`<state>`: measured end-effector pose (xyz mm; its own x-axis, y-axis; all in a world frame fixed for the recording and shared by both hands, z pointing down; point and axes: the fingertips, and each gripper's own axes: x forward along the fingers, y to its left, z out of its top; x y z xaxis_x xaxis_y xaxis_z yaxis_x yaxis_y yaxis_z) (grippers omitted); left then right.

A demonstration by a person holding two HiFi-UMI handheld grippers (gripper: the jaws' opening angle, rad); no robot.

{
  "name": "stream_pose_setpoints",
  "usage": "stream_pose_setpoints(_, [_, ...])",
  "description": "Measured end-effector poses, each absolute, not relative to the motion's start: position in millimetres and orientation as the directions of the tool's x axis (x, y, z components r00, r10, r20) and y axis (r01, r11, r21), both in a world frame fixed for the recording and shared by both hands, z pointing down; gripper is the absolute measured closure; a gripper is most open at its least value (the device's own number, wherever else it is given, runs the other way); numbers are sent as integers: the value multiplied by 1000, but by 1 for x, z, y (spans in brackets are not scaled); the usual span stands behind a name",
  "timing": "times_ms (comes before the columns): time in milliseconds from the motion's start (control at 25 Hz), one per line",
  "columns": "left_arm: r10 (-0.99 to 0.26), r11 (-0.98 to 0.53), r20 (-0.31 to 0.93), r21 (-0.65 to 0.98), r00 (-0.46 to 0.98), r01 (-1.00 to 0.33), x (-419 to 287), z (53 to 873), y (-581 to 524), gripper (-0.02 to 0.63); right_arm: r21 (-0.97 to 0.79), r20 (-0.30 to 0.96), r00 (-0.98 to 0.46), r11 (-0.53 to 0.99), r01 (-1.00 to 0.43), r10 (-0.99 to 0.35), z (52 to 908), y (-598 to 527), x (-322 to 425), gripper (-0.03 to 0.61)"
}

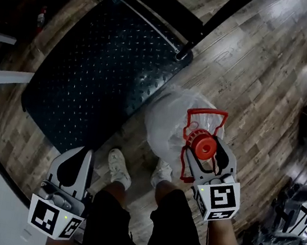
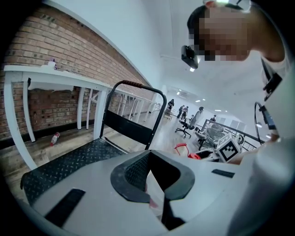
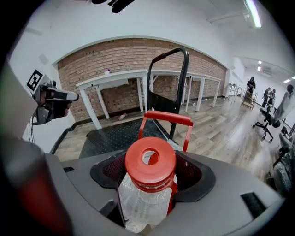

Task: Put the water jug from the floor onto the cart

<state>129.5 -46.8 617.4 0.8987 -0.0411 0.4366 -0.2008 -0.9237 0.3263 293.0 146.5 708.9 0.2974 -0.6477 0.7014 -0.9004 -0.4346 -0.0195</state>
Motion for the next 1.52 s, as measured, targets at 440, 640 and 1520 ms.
stream_pose_setpoints(440, [-103, -953, 419, 219, 902, -210, 127, 523, -49, 620, 1, 680, 334, -454, -891, -653, 598, 153, 298, 267])
stream_pose_setpoints(640, [-135, -957, 411, 182, 901, -227, 119, 481, -49, 620, -7, 667, 341, -463, -887, -663, 541, 150, 303, 267])
stream_pose_setpoints(1520, [-550, -768, 351, 143, 758, -624, -18, 412, -130, 620, 31, 657, 136, -154, -988, -742, 473, 23, 262, 267])
